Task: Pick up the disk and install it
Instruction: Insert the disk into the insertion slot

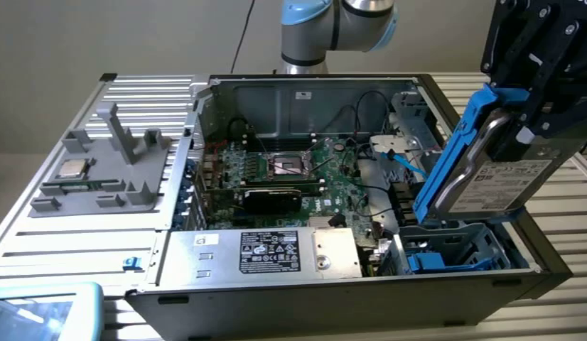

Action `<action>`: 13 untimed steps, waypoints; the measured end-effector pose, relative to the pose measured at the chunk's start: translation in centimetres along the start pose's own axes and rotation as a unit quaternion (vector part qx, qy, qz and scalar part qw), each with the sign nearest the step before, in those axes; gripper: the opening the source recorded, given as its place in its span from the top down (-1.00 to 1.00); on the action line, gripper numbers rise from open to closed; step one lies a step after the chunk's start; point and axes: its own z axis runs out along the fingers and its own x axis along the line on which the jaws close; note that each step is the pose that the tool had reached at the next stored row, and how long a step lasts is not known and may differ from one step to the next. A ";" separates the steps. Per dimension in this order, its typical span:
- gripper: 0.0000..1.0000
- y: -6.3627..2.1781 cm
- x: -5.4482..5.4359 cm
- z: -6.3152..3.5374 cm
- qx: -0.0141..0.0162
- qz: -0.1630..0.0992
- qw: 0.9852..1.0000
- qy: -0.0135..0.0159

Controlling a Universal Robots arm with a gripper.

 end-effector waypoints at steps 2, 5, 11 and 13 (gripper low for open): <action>0.25 -0.02 0.0 0.36 0.000 0.000 1.000 0.000; 0.25 -0.05 0.1 0.90 0.000 0.000 1.000 -0.001; 0.25 -0.09 0.3 1.84 0.000 0.000 1.000 -0.002; 0.25 -0.10 0.3 2.04 0.000 0.000 1.000 -0.003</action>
